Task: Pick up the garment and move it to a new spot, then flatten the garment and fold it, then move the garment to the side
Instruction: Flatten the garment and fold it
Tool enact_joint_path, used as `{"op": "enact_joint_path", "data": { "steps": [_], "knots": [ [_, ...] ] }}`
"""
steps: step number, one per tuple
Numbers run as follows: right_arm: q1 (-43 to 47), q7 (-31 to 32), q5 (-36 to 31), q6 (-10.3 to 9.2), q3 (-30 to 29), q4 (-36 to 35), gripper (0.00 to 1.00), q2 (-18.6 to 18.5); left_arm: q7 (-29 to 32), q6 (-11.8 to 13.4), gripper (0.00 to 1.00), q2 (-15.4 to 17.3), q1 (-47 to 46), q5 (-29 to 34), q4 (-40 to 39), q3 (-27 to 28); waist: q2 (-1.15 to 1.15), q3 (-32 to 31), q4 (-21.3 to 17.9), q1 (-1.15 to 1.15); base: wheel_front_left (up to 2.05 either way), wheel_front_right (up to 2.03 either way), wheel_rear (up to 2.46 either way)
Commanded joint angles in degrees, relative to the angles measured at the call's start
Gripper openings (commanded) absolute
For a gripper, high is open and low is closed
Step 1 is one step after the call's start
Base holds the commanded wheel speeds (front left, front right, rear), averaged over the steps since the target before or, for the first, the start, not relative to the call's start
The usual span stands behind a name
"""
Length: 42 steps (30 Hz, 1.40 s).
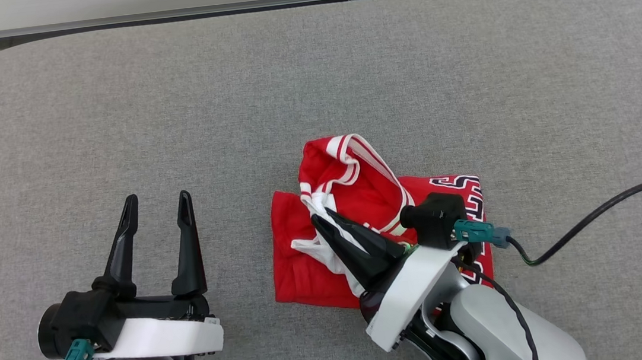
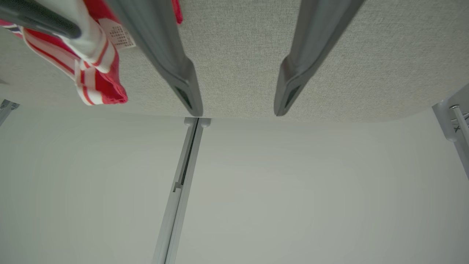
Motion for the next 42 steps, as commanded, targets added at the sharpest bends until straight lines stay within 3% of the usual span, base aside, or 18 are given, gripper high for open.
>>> {"op": "enact_joint_path", "data": {
  "steps": [1,7,10,14,21,27,33,42],
  "knots": [
    [-1.27,-1.23,0.49,0.0,0.61,0.34,1.0,-0.01,-0.06,0.08,1.0,0.14,-0.62,-0.11,-0.04,0.28,0.0,0.09,-0.1,0.0,0.0,0.0,0.0],
    [-5.24,-9.24,1.24,0.0,4.13,-1.93,1.0,-0.6,-0.06,0.02,1.0,0.05,-0.55,0.56,-0.11,0.78,0.0,0.26,-1.05,0.0,0.0,0.0,0.0],
    [-5.91,-11.61,0.63,0.0,2.46,-4.45,1.0,-2.36,-0.06,-0.03,1.0,0.01,-0.39,0.87,0.03,1.1,0.0,-0.09,-1.64,0.0,0.0,0.0,0.0],
    [-3.06,-12.76,-1.47,0.0,-4.44,-7.76,1.0,-5.43,-0.06,0.07,1.0,0.01,0.22,1.57,0.07,1.61,0.0,-0.72,-2.37,0.0,0.0,0.0,0.0],
    [7.2,-13.09,-7.77,0.0,-22.21,-11.17,1.0,-10.44,-0.06,0.52,1.0,0.47,1.94,2.96,0.26,3.03,0.0,-2.43,-3.97,0.0,0.0,0.0,0.0],
    [16.98,-10.15,-14.17,0.0,-33.45,-14.4,1.0,-12.09,-0.06,1.11,1.0,1.51,3.77,3.71,1.18,3.61,0.0,-4.03,-5.21,0.0,0.0,0.0,0.0],
    [23.97,-6.2,-18.13,0.0,-39.26,-19.19,1.0,-11.57,0.35,1.22,1.0,2.42,5.49,3.8,2.07,3.52,0.0,-5.31,-5.92,0.0,0.0,0.0,0.0],
    [27.39,-3.13,-19.04,0.0,-41.68,-23.64,1.0,-9.65,1.25,1.52,1.0,2.64,6.27,3.02,2.53,3.22,0.0,-6.15,-6.18,0.0,0.0,0.0,0.0]
  ]
}}
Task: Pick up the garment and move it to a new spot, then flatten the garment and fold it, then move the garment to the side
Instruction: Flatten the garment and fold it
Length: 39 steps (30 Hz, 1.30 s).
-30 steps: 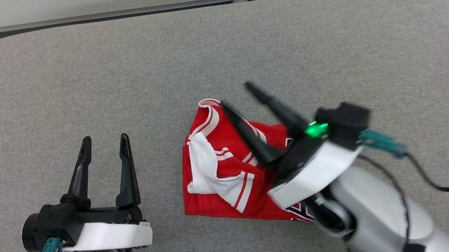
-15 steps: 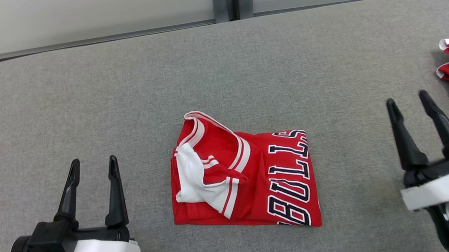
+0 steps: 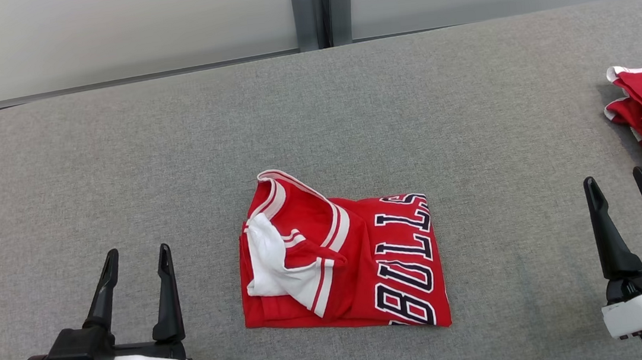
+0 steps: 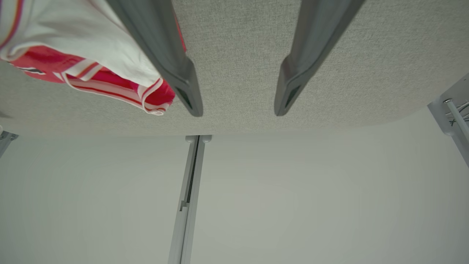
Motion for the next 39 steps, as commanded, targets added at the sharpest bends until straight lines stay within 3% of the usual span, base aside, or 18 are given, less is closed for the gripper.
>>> {"op": "enact_joint_path", "data": {
  "steps": [1,11,12,13,14,29,39],
  "knots": [
    [0.38,0.33,-0.2,0.0,-0.3,-0.54,1.0,0.22,0.17,0.3,1.0,0.43,0.36,-0.4,0.09,-0.04,0.0,-0.07,0.03,0.0,0.0,0.0,0.0],
    [0.98,1.89,-0.67,0.0,0.06,-1.09,1.0,0.76,0.31,0.74,1.0,0.55,0.04,-0.72,-0.02,-0.53,0.0,-0.11,0.17,0.0,0.0,0.0,0.0],
    [0.61,2.14,-0.54,0.0,0.6,-0.8,0.89,0.93,0.28,0.74,1.0,0.54,-0.08,-0.77,-0.08,-0.62,0.0,0.0,0.23,0.0,0.0,0.0,0.0],
    [0.01,2.4,-0.37,0.0,1.26,-0.34,0.39,1.1,0.24,0.76,1.0,0.54,-0.26,-0.82,-0.16,-0.68,0.0,0.12,0.3,0.0,0.0,0.0,0.0],
    [-0.53,2.64,-0.21,0.0,2.34,0.23,0.0,1.34,0.21,0.75,1.0,0.52,-0.49,-0.83,-0.25,-0.79,0.0,0.31,0.43,0.0,0.0,0.0,0.0],
    [-14.98,0.57,5.49,0.0,31.78,19.7,0.0,8.08,-0.64,-0.04,1.0,-0.29,-5.29,-1.44,1.25,-2.84,0.0,3.99,5.81,0.0,0.0,0.0,0.0],
    [-23.18,-0.54,13.25,0.0,48.79,26.89,0.0,9.36,-1.06,0.22,1.0,-0.55,-6.52,-1.63,2.16,-2.72,0.0,5.52,6.61,0.0,0.0,0.0,0.0]
  ]
}}
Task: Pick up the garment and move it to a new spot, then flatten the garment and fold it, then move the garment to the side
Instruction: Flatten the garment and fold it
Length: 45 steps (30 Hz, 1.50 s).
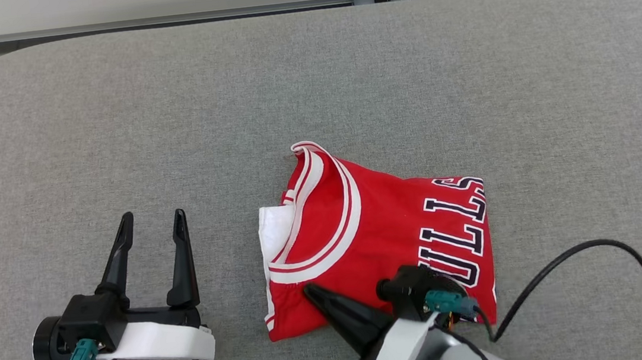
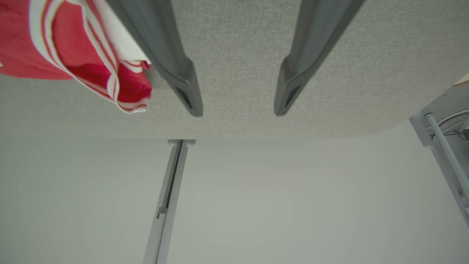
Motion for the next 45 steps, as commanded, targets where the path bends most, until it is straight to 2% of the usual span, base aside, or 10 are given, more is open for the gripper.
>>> {"op": "enact_joint_path", "data": {
  "steps": [1,5,9,10,11,12,13,20,26,45],
  "knots": [
    [-1.45,-1.22,0.65,0.0,0.11,0.08,0.0,-0.26,-0.34,0.13,1.0,0.15,-1.0,-0.17,0.02,0.19,0.0,0.22,0.02,0.0,0.0,0.0,0.0],
    [-4.09,-6.16,2.1,0.0,-0.14,-0.65,0.0,-1.15,-0.43,0.29,1.0,0.08,-1.14,-0.15,0.26,0.45,0.0,0.43,-0.5,0.0,0.0,0.0,0.0],
    [-4.04,-9.03,1.47,0.0,-5.95,-3.93,0.0,-3.12,-0.41,0.47,1.0,0.29,-0.76,0.14,0.2,0.74,0.0,-0.2,-1.56,0.0,0.0,0.0,0.0],
    [-3.28,-9.43,1.22,0.0,-8.41,-4.87,0.15,-3.62,-0.42,0.47,1.0,0.35,-0.59,0.22,0.05,0.8,0.0,-0.41,-1.83,0.0,0.0,0.0,0.0],
    [-2.53,-9.66,0.44,0.0,-11.0,-5.86,0.47,-4.23,-0.42,0.48,1.0,0.45,-0.48,0.32,-0.11,0.94,0.0,-0.63,-2.11,0.0,0.0,0.0,0.0],
    [-1.79,-9.97,-0.4,0.0,-13.71,-6.97,0.95,-4.77,-0.43,0.48,1.0,0.49,-0.33,0.42,-0.27,0.95,0.0,-0.84,-2.39,0.0,0.0,0.0,0.0],
    [-0.91,-10.11,-1.2,0.0,-16.85,-8.21,1.0,-5.17,-0.43,0.47,1.0,0.58,-0.21,0.41,-0.47,1.09,0.0,-1.07,-2.69,0.0,0.0,0.0,0.0],
    [7.15,-9.23,-8.12,0.0,-34.8,-15.21,1.0,-7.89,-0.43,0.54,1.0,1.38,0.59,0.66,-0.68,1.68,0.0,-3.04,-4.27,0.0,0.0,0.0,0.0],
    [14.53,-5.05,-11.58,0.0,-44.28,-19.29,1.0,-8.94,-0.37,0.28,1.0,2.24,2.2,0.39,-0.58,1.92,0.0,-5.16,-4.87,0.0,0.0,0.0,0.0],
    [27.99,2.74,-14.73,0.0,-48.56,-26.36,1.0,-6.24,1.56,0.54,1.0,3.51,9.54,-0.97,0.43,1.07,0.0,-13.07,-5.65,0.0,0.0,0.0,0.0]
  ]
}}
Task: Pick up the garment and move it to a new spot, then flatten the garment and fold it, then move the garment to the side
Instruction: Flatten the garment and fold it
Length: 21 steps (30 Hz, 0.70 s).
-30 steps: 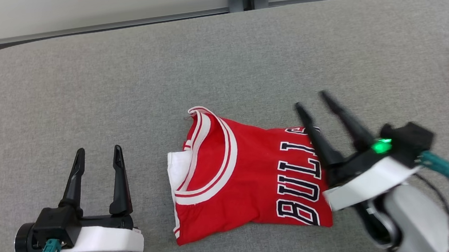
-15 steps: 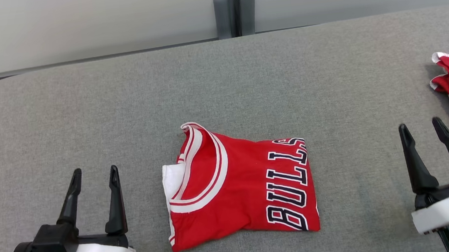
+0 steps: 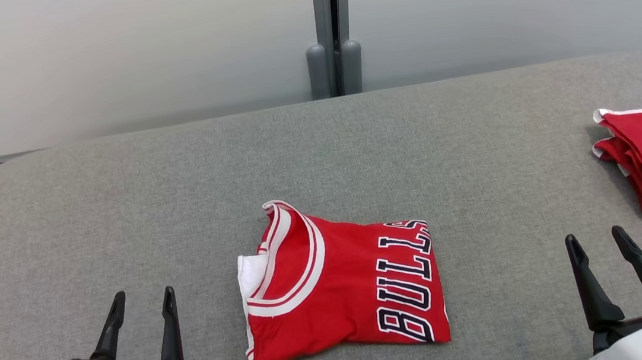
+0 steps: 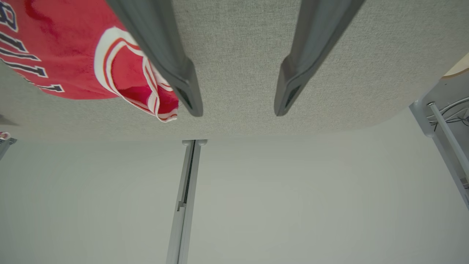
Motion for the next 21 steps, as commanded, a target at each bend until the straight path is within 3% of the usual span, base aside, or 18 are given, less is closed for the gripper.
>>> {"op": "enact_joint_path", "data": {
  "steps": [1,21],
  "knots": [
    [0.5,0.09,-0.23,0.0,-0.27,-0.38,1.0,0.02,-0.01,0.34,1.0,0.19,0.46,-0.13,-0.06,0.09,0.0,-0.53,0.07,0.0,0.0,0.0,0.0],
    [3.79,3.91,-2.94,0.0,-1.11,-5.13,1.0,0.91,0.95,1.88,1.0,0.8,2.67,-0.84,-2.58,-0.28,0.0,-1.55,0.58,0.0,0.0,0.0,0.0]
  ]
}}
